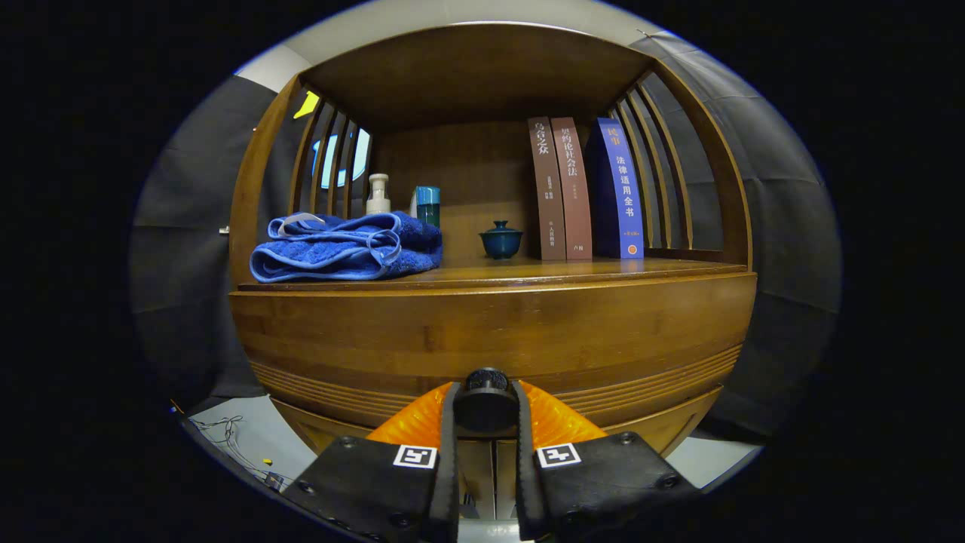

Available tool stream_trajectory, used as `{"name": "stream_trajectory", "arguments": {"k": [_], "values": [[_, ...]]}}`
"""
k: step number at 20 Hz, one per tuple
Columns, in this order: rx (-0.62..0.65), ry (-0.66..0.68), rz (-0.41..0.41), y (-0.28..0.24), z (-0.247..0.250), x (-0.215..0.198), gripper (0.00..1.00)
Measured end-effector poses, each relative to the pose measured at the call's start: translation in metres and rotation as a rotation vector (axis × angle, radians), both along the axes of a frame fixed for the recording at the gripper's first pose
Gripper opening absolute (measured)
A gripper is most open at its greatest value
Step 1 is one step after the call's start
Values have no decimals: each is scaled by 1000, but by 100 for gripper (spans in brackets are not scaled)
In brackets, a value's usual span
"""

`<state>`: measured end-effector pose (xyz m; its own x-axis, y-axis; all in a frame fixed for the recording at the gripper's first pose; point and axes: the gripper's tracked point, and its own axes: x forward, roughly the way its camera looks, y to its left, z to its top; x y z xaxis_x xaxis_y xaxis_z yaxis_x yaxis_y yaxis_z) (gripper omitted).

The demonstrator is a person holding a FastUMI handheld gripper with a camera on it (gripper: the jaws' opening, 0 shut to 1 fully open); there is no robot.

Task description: Pull open the drawer, take out the items inside it, and place them on the countertop above the cabinet.

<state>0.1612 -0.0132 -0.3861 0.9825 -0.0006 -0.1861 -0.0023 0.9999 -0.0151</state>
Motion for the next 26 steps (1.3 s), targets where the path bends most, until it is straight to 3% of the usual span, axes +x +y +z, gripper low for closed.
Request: {"name": "stream_trajectory", "arguments": {"k": [1, 6, 19, 26], "values": [[-6, -3, 2, -1, 1, -1, 26], [15, 26, -4, -1, 0, -10, 26], [32, 39, 1, -3, 14, -118, 26], [44, 46, 5, -4, 18, -153, 25]]}}
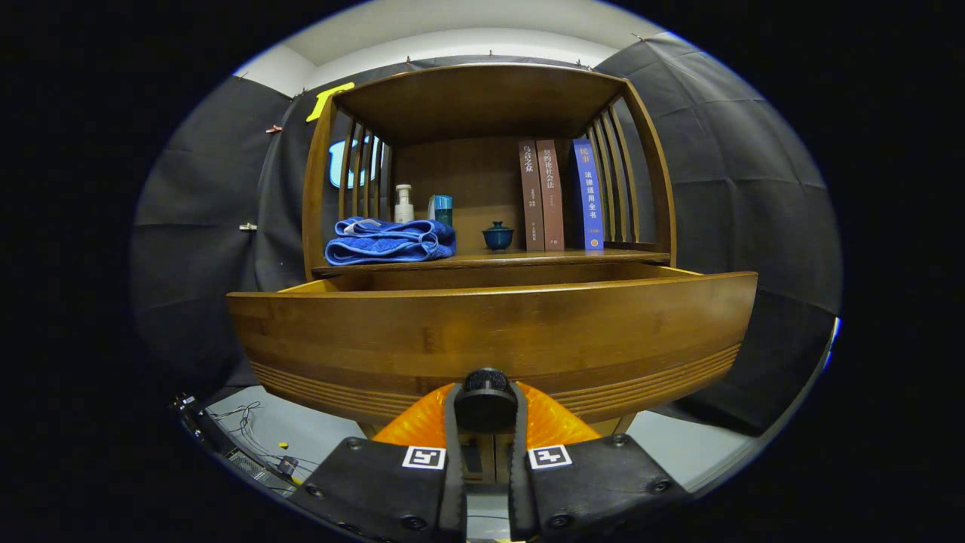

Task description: Pull open the drawer, take out the items inside it, and place them on the countertop above the cabinet.

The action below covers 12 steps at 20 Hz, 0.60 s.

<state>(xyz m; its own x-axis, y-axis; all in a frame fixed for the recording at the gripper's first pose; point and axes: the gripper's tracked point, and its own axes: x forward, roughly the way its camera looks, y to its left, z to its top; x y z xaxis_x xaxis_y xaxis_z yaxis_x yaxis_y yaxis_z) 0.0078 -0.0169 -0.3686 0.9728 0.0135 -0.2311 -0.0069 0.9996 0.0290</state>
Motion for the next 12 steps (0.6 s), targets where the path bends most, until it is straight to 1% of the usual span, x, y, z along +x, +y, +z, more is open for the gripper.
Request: {"name": "stream_trajectory", "arguments": {"k": [5, 6, 9, 12], "values": [[-12, 7, 3, 0, -8, -15, 25], [-23, -11, 4, -1, -5, -15, 25], [-33, 0, -3, 1, -7, -13, 26], [-53, 1, 8, 4, -4, -16, 41]]}}
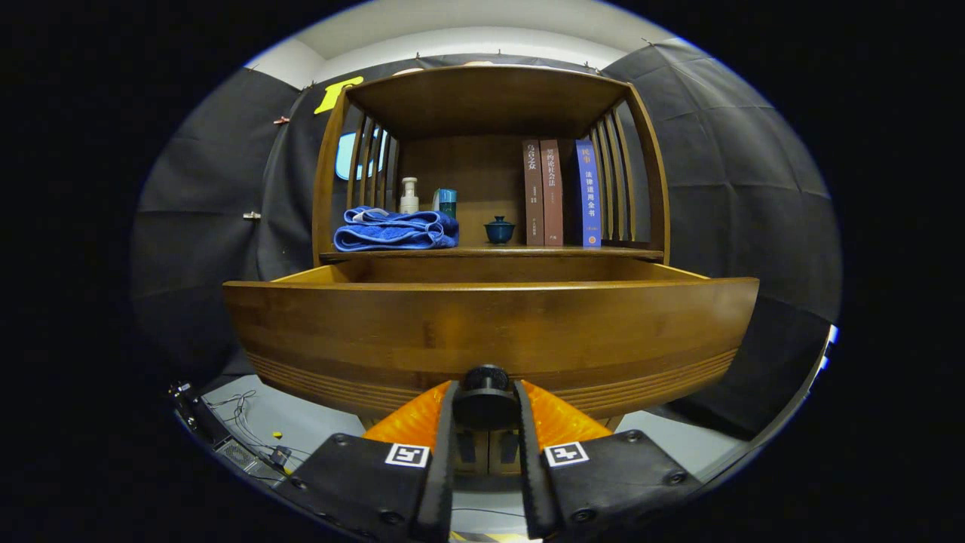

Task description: Pull open the drawer, take out the items inside it, and place them on the countertop above the cabinet.

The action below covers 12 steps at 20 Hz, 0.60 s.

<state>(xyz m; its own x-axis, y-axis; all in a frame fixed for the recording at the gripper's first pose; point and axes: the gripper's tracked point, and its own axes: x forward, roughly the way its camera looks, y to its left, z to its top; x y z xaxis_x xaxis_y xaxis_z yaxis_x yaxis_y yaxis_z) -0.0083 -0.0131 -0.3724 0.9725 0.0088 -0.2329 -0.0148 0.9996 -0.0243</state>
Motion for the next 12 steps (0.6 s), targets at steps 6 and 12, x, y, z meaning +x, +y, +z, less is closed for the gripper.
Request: {"name": "stream_trajectory", "arguments": {"k": [6, 12], "values": [[-46, -65, 88, 19, 37, -10, 99], [-61, -178, 141, 30, 138, -6, 98]]}}
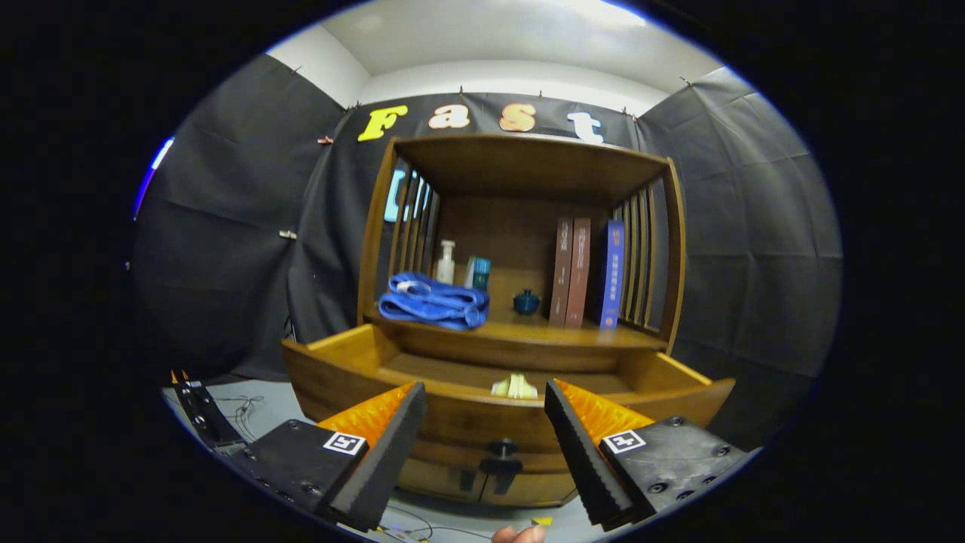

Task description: Pull open the drawer, take out the items inside it, and place them on the countertop above the cabinet.

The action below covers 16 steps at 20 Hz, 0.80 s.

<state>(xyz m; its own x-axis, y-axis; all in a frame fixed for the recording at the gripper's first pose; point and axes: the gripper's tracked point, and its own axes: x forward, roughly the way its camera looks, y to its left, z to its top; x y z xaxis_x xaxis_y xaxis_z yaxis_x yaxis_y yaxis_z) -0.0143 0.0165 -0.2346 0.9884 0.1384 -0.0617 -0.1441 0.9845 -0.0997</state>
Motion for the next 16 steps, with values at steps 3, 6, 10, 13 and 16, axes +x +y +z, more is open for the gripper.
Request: {"name": "stream_trajectory", "arguments": {"k": [3, 6, 10, 13, 16], "values": [[-7, 94, 32, 6, 25, 26, 98], [49, 285, 30, 12, 19, 57, 99], [12, 441, 0, 6, -9, 98, 98], [-16, 590, -19, 1, -45, 117, 98], [-26, 681, -49, -10, -73, 136, 99]]}}
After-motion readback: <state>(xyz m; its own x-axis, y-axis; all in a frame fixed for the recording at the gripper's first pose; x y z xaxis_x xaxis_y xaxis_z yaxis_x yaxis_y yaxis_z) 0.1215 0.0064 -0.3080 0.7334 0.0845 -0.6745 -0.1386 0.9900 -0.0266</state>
